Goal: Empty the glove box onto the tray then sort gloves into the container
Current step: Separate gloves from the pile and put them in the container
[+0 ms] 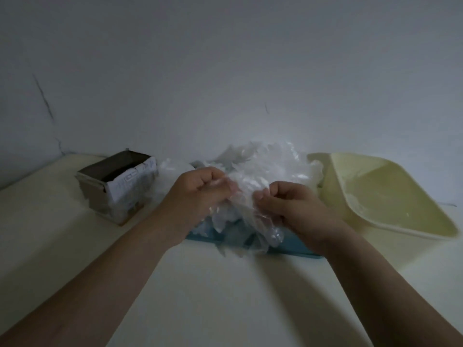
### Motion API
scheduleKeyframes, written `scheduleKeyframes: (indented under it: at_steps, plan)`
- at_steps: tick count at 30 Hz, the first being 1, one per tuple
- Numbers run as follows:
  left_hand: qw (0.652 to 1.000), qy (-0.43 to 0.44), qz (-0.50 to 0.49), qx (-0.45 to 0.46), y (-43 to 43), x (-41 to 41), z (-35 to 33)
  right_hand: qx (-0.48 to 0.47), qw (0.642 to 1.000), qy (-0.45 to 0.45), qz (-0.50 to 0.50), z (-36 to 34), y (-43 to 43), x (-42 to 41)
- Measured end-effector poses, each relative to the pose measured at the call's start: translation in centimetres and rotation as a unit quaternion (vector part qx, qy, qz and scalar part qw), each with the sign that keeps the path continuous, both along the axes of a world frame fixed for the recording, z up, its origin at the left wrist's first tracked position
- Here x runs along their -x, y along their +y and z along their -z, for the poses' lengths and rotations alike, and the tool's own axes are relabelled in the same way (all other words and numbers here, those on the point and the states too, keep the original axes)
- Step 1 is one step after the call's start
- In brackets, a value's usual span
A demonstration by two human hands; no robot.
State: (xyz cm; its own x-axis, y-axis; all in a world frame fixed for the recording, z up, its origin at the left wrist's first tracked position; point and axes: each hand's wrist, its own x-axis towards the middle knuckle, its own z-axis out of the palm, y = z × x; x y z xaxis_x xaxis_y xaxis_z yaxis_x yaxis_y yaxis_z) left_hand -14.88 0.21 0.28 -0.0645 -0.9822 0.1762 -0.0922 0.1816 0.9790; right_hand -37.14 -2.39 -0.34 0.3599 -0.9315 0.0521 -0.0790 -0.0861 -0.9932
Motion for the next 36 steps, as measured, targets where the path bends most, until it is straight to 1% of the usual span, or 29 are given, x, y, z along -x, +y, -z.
scheduleKeyframes:
  at_steps: [1, 2, 3, 4, 6, 8, 13, 15, 20, 21, 22, 24, 26, 28, 31, 32, 33, 34, 36]
  plan:
    - [0.997, 0.073, 0.014, -0.011, -0.2, -0.2, -0.4, -0.029, 0.998, -0.060, 0.004, -0.3, -0.3, -0.5]
    - [0.990, 0.136, 0.037, -0.026, -0.5, -0.4, -0.6, -0.048, 0.994, -0.102, 0.008, -0.7, -0.7, -1.1]
    - [0.983, 0.168, 0.058, -0.041, -0.9, -0.8, -0.5, -0.054, 0.991, -0.120, 0.017, -0.9, -1.1, -1.7]
    - [0.985, 0.154, 0.063, -0.050, -1.1, -1.1, -0.2, -0.049, 0.992, -0.117, 0.027, -1.0, -1.3, -2.2]
    - [0.993, 0.090, 0.049, -0.058, -1.5, -1.6, 0.4, -0.028, 0.995, -0.086, 0.048, -1.2, -1.8, -3.3]
    - [0.994, 0.076, 0.032, -0.066, -1.7, -2.1, 0.6, -0.003, 0.996, -0.057, 0.063, -1.2, -2.3, -4.1]
    - [0.984, 0.134, -0.008, -0.114, -1.9, -4.1, 0.0, 0.057, 0.989, 0.057, 0.127, -0.8, -3.0, -4.2]
    - [0.982, 0.156, -0.019, -0.109, -2.2, -4.9, -0.1, 0.074, 0.982, 0.106, 0.140, -0.7, -2.8, -4.1]
    - [0.970, 0.213, -0.094, -0.073, -2.9, -5.8, -0.7, 0.140, 0.959, 0.196, 0.149, -1.4, -2.6, -3.7]
    - [0.970, 0.214, -0.088, -0.073, -2.8, -6.0, -0.9, 0.147, 0.957, 0.198, 0.154, -1.6, -2.5, -3.6]
    - [0.973, 0.208, -0.066, -0.075, -2.7, -6.1, -1.0, 0.141, 0.962, 0.173, 0.157, -1.7, -2.3, -3.6]
    - [0.978, 0.188, 0.004, -0.087, -2.1, -6.1, -1.1, 0.090, 0.983, 0.089, 0.130, -1.9, -2.2, -3.3]
    - [0.981, 0.166, 0.047, -0.091, -1.7, -5.5, -0.9, 0.034, 0.997, 0.051, 0.046, -2.1, -2.0, -3.0]
    - [0.981, 0.162, 0.062, -0.086, -1.4, -4.6, -0.6, -0.005, 0.998, 0.019, -0.058, -2.0, -1.9, -2.8]
    - [0.982, 0.143, 0.082, -0.090, -1.2, -3.6, -0.1, -0.083, 0.983, -0.064, -0.154, -1.7, -1.9, -2.7]
    - [0.983, 0.131, 0.088, -0.093, -1.2, -3.5, 0.2, -0.106, 0.977, -0.084, -0.162, -1.6, -1.9, -2.8]
    - [0.983, 0.121, 0.095, -0.095, -1.2, -3.5, 0.4, -0.115, 0.978, -0.090, -0.148, -1.6, -1.9, -3.0]
    - [0.985, 0.108, 0.099, -0.095, -1.2, -3.5, 0.6, -0.112, 0.983, -0.086, -0.117, -1.5, -2.0, -3.2]
    - [0.989, 0.046, 0.094, -0.100, -1.4, -4.0, 0.9, -0.081, 0.993, -0.082, -0.031, -1.4, -2.4, -3.4]
